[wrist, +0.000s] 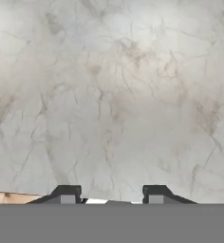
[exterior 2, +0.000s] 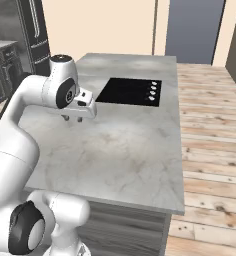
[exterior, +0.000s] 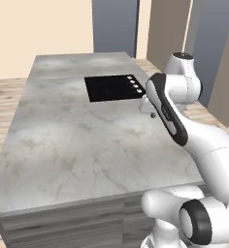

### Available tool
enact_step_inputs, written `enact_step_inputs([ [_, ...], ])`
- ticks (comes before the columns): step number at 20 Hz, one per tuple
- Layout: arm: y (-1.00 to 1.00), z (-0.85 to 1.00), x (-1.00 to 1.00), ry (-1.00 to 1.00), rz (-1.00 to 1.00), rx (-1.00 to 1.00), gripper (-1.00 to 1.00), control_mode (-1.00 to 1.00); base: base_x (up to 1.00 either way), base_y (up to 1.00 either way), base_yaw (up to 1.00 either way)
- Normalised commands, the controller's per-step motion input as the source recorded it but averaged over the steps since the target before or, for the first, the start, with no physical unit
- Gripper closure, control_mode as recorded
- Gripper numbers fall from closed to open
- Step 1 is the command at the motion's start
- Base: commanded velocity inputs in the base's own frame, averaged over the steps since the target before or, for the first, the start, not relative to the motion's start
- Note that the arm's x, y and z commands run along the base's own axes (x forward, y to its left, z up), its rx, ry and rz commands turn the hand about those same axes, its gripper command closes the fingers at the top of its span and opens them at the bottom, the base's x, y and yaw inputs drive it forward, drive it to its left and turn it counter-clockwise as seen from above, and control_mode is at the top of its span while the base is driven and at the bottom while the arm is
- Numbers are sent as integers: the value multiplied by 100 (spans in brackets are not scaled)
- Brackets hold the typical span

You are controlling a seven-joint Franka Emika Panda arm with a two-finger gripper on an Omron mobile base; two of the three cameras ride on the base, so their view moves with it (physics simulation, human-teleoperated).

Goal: Navigate to the stand mixer.

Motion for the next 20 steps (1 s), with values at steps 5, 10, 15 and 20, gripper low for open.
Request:
enact_step_inputs([
  [5, 0, 0, -40, -3, 0, 0, -100, -100, 0, 0, 0],
  [10, 0, -15, -86, -2, 0, 0, -100, -100, 0, 0, 0],
  [15, 0, -36, -65, -2, 0, -1, -100, 100, -14, 0, 0],
  [20, 0, 0, 0, 0, 0, 0, -100, 100, -65, 40, 8],
])
